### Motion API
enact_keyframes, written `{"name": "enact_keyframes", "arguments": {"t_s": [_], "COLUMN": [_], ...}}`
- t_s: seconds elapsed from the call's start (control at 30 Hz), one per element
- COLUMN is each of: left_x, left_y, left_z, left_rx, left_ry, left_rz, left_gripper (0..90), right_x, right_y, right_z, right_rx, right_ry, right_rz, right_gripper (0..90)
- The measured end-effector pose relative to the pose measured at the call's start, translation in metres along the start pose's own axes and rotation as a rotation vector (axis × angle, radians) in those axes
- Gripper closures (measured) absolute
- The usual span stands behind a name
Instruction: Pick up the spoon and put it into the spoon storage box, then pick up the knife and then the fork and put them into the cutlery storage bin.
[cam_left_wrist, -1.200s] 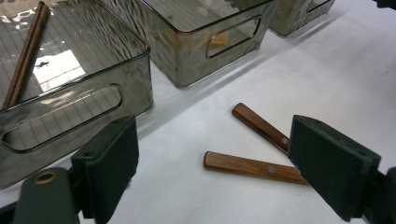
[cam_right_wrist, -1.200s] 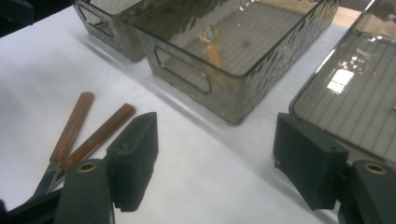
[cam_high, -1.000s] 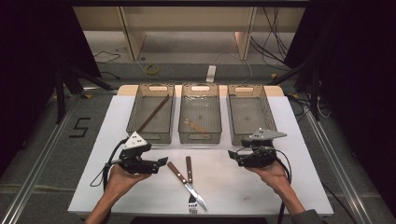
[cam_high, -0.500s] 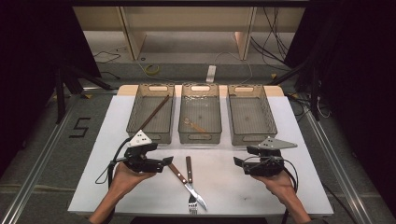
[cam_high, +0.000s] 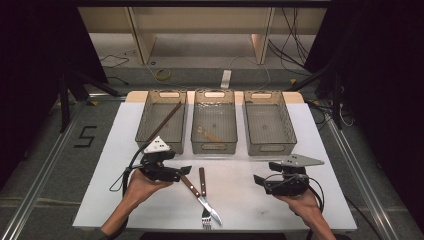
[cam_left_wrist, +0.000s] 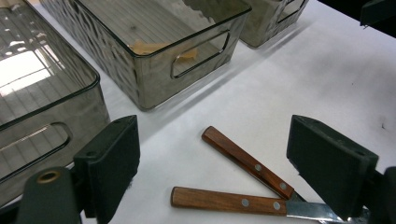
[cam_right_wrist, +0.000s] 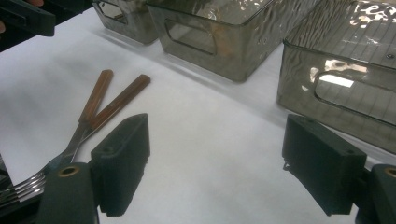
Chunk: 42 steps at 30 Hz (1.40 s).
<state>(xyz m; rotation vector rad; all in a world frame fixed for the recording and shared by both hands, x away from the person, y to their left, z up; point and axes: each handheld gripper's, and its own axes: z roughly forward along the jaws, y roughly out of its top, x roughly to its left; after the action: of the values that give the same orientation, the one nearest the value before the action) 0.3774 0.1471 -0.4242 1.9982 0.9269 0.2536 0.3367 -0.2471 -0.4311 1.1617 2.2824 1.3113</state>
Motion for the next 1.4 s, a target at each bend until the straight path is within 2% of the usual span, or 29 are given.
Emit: {"name": "enact_keyframes", "arguments": {"t_s": [0.37,0.7,0.83,0.9,1.0,1.07,1.1,1.2,1.27,1.4], "left_x": [0.001,0.005,0.006,0.006,0.005,0.005,0.004,0.001,0.000,0.000], "left_y": [0.007,0.008,0.010,0.010,0.011,0.011,0.010,0.007,0.006,0.002], "left_z": [0.018,0.030,0.033,0.034,0.038,0.042,0.046,0.049,0.051,0.053], "left_rx": [0.039,0.070,0.073,0.079,0.097,0.125,0.156,0.203,0.226,0.264], "left_ry": [0.005,0.006,-0.004,-0.010,-0.020,-0.027,-0.036,-0.019,-0.016,-0.013], "left_rz": [0.019,0.023,0.021,0.031,0.048,0.048,0.055,0.101,0.131,0.149], "left_gripper": [17.4,22.2,27.7,32.1,43.2,51.7,57.1,68.9,73.6,83.3], "right_x": [0.001,0.002,0.003,0.004,0.003,0.002,0.002,0.003,0.004,0.004], "right_y": [-0.007,-0.010,-0.011,-0.010,-0.010,-0.011,-0.011,-0.010,-0.010,-0.010], "right_z": [-0.006,-0.010,-0.009,-0.009,-0.009,-0.008,-0.008,-0.010,-0.010,-0.010], "right_rx": [-0.002,-0.002,0.006,0.004,0.005,0.007,0.007,0.006,0.005,0.008], "right_ry": [-0.002,0.003,0.007,0.012,0.014,0.012,0.014,0.014,0.015,0.016], "right_rz": [0.009,0.014,0.012,0.009,0.010,0.008,0.007,0.004,-0.002,-0.004], "right_gripper": [24.0,23.9,23.7,23.7,23.7,23.7,23.7,23.8,23.9,23.9]}}
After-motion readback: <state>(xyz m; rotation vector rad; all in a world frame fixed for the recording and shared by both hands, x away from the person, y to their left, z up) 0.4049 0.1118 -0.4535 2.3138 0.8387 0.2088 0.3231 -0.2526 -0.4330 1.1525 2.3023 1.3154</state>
